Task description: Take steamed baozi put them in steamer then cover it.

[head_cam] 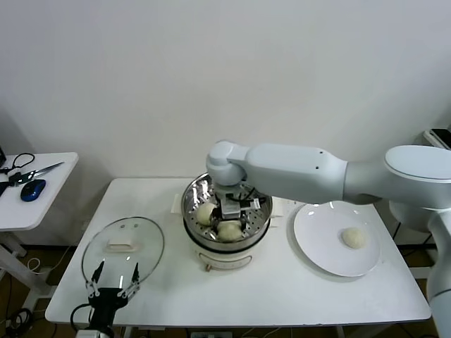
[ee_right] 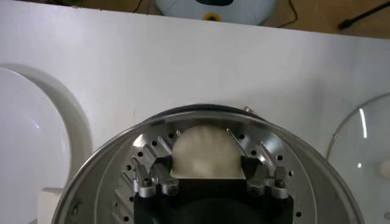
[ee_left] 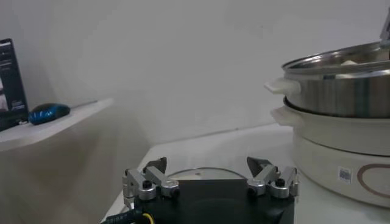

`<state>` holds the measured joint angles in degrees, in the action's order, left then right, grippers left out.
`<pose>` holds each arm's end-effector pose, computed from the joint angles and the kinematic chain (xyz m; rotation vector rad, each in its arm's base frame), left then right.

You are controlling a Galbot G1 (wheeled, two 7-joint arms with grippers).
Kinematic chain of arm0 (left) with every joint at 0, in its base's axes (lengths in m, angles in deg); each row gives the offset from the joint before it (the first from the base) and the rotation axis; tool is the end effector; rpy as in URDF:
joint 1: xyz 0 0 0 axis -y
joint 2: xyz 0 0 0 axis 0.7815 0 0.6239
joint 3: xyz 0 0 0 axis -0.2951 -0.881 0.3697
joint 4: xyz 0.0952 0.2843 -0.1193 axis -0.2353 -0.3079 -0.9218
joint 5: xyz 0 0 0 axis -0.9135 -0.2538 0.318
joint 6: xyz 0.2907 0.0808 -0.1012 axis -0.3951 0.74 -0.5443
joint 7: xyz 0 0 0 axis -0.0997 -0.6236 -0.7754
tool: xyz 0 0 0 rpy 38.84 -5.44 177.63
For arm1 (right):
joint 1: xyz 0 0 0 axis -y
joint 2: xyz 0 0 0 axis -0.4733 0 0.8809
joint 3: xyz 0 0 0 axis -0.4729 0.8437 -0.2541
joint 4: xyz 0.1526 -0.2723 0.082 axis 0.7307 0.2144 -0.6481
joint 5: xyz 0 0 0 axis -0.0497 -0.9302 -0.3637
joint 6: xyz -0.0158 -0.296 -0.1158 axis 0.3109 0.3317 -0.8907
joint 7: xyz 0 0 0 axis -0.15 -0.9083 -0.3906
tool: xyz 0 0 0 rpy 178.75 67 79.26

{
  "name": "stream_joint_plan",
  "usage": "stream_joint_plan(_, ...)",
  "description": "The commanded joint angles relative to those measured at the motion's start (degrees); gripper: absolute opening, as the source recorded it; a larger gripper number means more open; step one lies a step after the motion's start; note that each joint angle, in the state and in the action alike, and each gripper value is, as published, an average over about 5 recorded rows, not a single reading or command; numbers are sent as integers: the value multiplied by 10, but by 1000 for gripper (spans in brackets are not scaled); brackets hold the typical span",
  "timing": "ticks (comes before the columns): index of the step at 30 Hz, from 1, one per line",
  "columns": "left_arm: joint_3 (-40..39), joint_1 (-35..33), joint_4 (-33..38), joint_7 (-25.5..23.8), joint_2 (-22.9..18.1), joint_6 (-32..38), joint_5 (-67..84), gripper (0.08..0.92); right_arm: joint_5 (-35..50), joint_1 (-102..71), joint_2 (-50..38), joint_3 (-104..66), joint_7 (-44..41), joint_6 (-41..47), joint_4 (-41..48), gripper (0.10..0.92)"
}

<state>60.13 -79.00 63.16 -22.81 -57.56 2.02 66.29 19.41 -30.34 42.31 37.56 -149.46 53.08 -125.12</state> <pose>0.0974 0.0670 -0.3208 0.1348 -2.9057 -0.2958 0.4559 0.1870 -0.0919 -2.1657 -0.1143 -2.2243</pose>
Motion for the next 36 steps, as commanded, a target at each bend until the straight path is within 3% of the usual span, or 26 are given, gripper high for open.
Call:
stream_joint_plan(1, 0, 1, -2, 0, 2, 0, 0, 823, -33, -12, 4, -16, -5, -10, -3, 798)
stream_joint_plan(11, 1, -3, 2, 0, 3, 0, -1, 823, -24, 49, -59, -43, 39, 4, 16, 823)
stream_joint_plan(19, 0, -10, 3, -1, 6, 3, -1, 823, 173, 161, -213, 71, 185, 273, 16, 823)
stream_joint_plan(25, -3, -9, 5, -2, 6, 3, -2, 823, 279, 140, -326, 82, 149, 418, 21, 823)
stream_joint_plan(32, -2, 0, 8, -2, 7, -1, -2, 823, 204, -20, -429, -40, 91, 427, 51, 823)
stream_joint_plan(36, 1, -1, 10, -2, 7, -2, -3, 823, 81, -138, -440, -148, 70, 376, 99, 823)
